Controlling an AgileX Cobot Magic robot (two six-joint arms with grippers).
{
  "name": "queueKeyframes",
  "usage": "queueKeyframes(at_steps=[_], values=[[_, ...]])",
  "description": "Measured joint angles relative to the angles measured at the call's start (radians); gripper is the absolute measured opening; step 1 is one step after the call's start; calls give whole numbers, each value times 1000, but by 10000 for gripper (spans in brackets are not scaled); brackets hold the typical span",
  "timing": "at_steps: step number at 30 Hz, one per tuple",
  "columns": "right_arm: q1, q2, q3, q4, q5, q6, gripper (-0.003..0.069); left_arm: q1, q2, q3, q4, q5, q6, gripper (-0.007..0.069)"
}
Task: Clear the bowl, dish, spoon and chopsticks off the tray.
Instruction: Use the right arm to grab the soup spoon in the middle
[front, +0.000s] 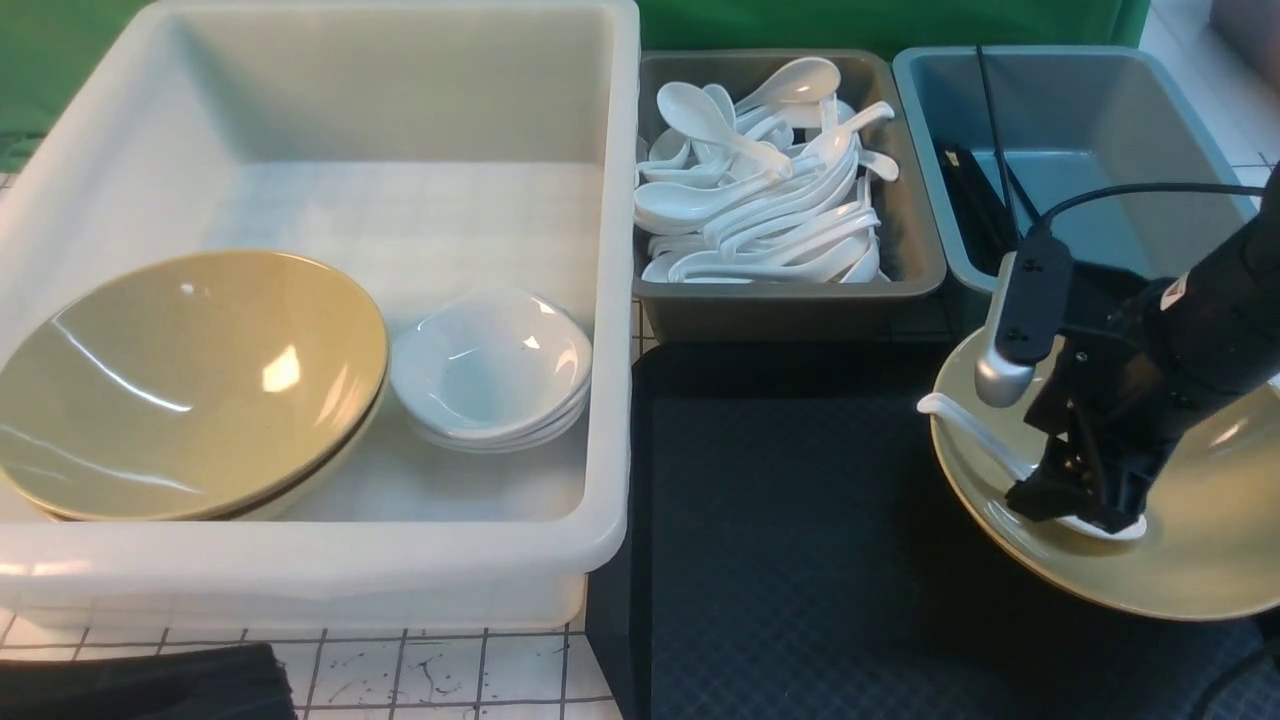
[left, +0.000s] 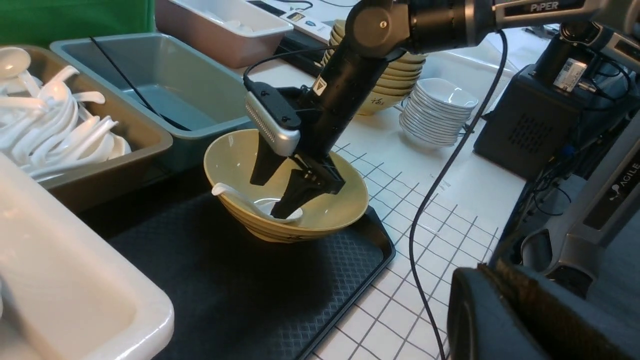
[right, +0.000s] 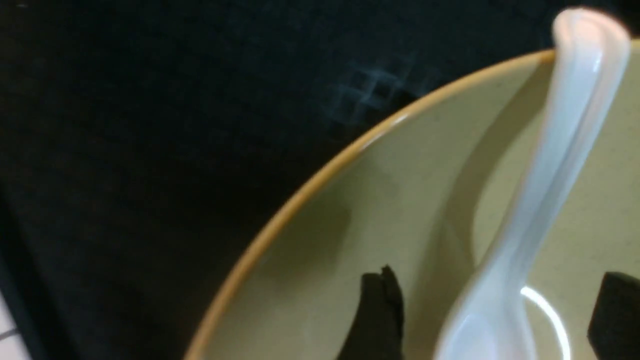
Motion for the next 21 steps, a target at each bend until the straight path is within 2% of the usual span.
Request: queueKeyframes(at_steps=[11,21], values=[[-2,102,-6,4,-117,-71,530,0,0,0,0,-18,3,-1],[-4,159,-7,4,-210,-145,480,0,0,0,0,-18,3,-1]])
